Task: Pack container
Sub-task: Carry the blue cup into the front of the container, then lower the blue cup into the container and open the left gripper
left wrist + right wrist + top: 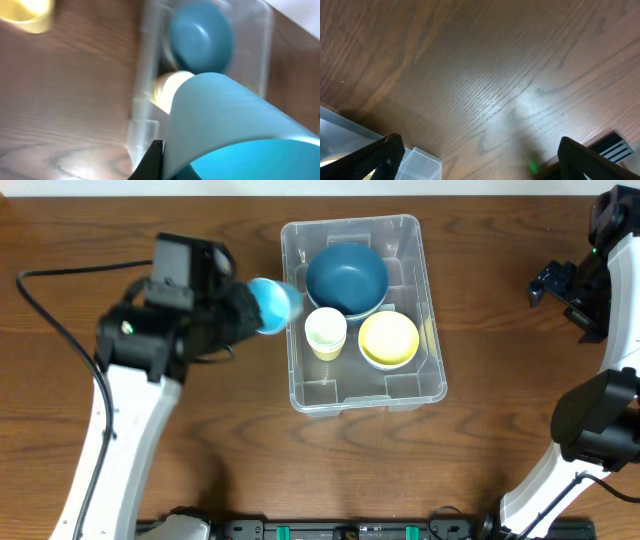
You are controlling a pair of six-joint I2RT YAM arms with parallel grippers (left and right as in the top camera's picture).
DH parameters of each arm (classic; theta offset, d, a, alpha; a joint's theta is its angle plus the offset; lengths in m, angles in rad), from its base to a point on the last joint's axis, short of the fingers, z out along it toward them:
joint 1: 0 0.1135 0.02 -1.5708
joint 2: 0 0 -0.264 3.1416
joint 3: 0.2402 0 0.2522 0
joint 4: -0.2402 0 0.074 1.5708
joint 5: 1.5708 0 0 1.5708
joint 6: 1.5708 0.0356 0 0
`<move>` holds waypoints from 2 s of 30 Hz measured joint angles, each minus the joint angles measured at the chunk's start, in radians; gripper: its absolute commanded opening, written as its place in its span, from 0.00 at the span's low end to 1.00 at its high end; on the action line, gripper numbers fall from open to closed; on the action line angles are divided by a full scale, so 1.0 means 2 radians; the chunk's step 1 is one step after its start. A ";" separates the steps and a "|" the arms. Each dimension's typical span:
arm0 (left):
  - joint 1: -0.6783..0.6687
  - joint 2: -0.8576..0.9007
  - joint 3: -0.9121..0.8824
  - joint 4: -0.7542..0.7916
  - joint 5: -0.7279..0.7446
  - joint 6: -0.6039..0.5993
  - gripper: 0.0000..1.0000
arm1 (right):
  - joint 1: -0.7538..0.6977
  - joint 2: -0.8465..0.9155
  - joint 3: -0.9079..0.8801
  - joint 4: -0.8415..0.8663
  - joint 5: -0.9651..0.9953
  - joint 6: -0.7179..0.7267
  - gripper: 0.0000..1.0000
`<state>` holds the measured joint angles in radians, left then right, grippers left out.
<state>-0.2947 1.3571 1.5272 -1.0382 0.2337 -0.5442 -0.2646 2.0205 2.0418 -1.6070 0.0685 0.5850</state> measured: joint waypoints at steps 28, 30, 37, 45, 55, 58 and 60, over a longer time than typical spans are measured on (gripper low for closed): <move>-0.161 0.186 -0.001 -0.014 -0.057 -0.003 0.06 | 0.000 0.000 0.000 0.000 0.000 0.000 0.99; -0.161 0.202 -0.002 -0.014 -0.059 -0.003 0.06 | 0.000 0.000 0.000 0.000 0.000 0.000 0.99; -0.161 0.249 -0.007 -0.012 -0.075 -0.003 0.06 | 0.000 0.000 0.000 0.000 0.000 0.000 0.99; -0.158 0.252 -0.007 0.001 -0.093 -0.004 0.17 | 0.000 0.000 0.000 0.000 0.000 0.000 0.99; -0.136 0.252 -0.007 0.003 -0.106 -0.003 0.26 | 0.000 0.000 0.000 0.000 0.000 0.000 0.99; -0.136 0.252 -0.007 0.003 -0.106 -0.003 0.29 | 0.000 0.000 0.000 0.000 0.000 0.000 0.99; -0.136 0.252 -0.007 0.002 -0.106 -0.002 0.30 | 0.000 0.000 0.000 0.000 0.000 0.000 0.99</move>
<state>-0.5674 1.8614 1.5131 -1.0332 0.0219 -0.5484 -0.2646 2.0205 2.0418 -1.6070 0.0685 0.5850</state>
